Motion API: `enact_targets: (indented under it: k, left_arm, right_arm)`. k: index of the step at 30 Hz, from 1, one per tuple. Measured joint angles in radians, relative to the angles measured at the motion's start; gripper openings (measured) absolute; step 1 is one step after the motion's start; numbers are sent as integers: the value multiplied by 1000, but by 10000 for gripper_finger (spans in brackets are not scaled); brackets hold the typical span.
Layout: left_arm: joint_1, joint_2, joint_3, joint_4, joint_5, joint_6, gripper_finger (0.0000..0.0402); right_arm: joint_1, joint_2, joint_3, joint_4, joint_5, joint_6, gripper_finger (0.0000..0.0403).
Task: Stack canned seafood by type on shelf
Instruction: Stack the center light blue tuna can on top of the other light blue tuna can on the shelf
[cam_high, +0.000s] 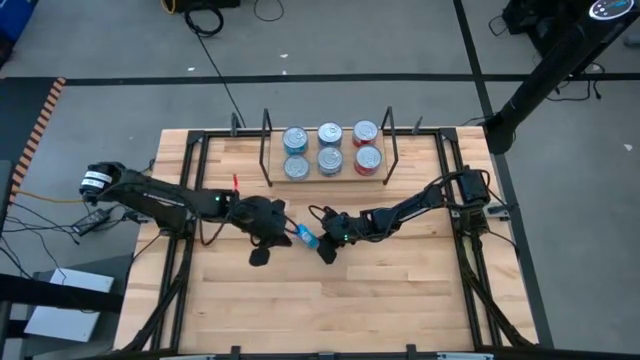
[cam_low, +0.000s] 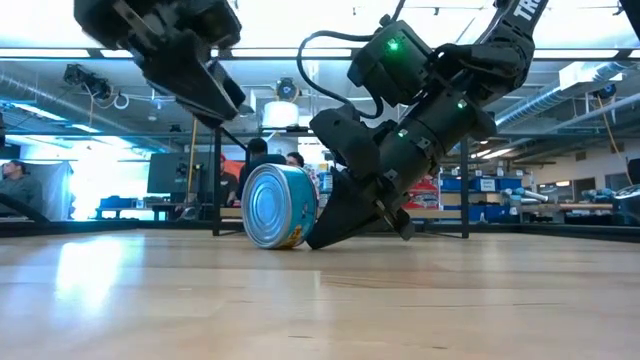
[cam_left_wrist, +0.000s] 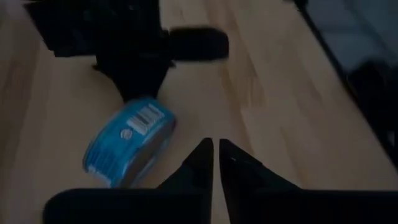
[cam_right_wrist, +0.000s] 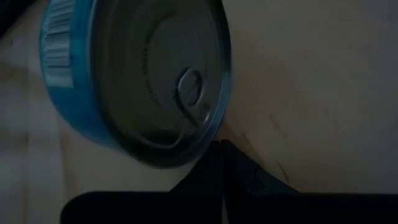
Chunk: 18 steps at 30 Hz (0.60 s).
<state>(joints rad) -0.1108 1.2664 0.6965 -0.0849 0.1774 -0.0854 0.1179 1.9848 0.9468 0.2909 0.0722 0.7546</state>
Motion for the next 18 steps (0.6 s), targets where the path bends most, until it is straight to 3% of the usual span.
enact_targets:
  k: [7,14,18]
  left_arm:
    - [6,17,256,-407,11,205,71]
    - [27,64,412,-508,22,299,137]
    - [29,157,475,-583,38,329,177]
  right_arm:
    - [2,-64,-2,-85,-51,-43,4]
    - [5,-168,-2,-245,-53,-58,5]
    - [36,-262,-2,-363,-68,-53,5]
